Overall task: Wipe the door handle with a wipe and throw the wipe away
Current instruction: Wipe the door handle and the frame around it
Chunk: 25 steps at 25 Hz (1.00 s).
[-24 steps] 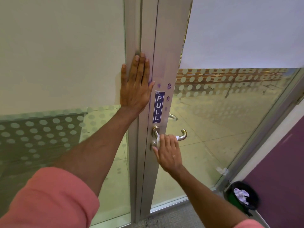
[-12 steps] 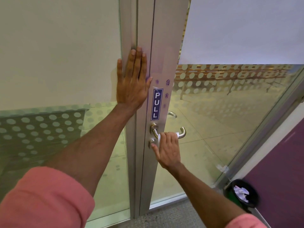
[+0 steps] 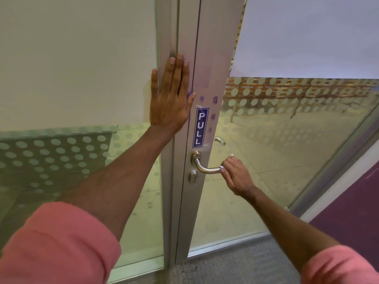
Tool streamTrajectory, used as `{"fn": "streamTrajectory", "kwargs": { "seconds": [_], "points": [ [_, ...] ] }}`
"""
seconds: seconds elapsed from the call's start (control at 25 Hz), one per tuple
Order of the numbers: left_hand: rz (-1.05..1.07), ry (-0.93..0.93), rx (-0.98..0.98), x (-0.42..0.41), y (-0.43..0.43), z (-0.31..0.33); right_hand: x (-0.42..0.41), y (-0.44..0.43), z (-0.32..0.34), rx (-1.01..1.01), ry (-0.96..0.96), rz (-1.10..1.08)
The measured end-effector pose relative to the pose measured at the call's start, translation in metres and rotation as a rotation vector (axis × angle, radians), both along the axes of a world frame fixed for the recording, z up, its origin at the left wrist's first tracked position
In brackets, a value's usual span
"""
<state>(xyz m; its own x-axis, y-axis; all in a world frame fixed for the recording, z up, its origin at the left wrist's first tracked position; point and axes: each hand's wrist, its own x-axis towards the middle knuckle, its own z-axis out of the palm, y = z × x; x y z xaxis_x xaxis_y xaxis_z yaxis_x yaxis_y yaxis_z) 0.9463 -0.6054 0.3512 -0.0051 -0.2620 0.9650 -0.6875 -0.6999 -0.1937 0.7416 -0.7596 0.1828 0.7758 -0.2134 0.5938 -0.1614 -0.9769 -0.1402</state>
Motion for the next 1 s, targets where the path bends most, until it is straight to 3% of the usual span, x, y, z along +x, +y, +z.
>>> {"fn": "streamTrajectory", "kwargs": {
  "seconds": [0.16, 0.52, 0.6, 0.8, 1.0],
  "points": [
    [-0.002, 0.006, -0.001, 0.000, -0.001, 0.000, 0.021, 0.058, -0.016, 0.018, -0.116, -0.338],
    [-0.016, 0.005, -0.016, -0.003, 0.000, 0.000, 0.069, 0.128, 0.001, 0.006, 0.204, -0.694],
    [-0.023, 0.009, -0.020, -0.004, -0.002, 0.000, 0.069, 0.129, -0.001, 0.006, 0.195, -0.659],
    [-0.024, -0.001, -0.017, 0.000, -0.002, 0.000, 0.023, 0.068, -0.019, -0.175, 0.116, -0.231],
    [-0.032, -0.006, -0.018, 0.003, -0.002, 0.000, 0.008, 0.037, -0.027, -0.148, 0.054, -0.138]
  ]
}}
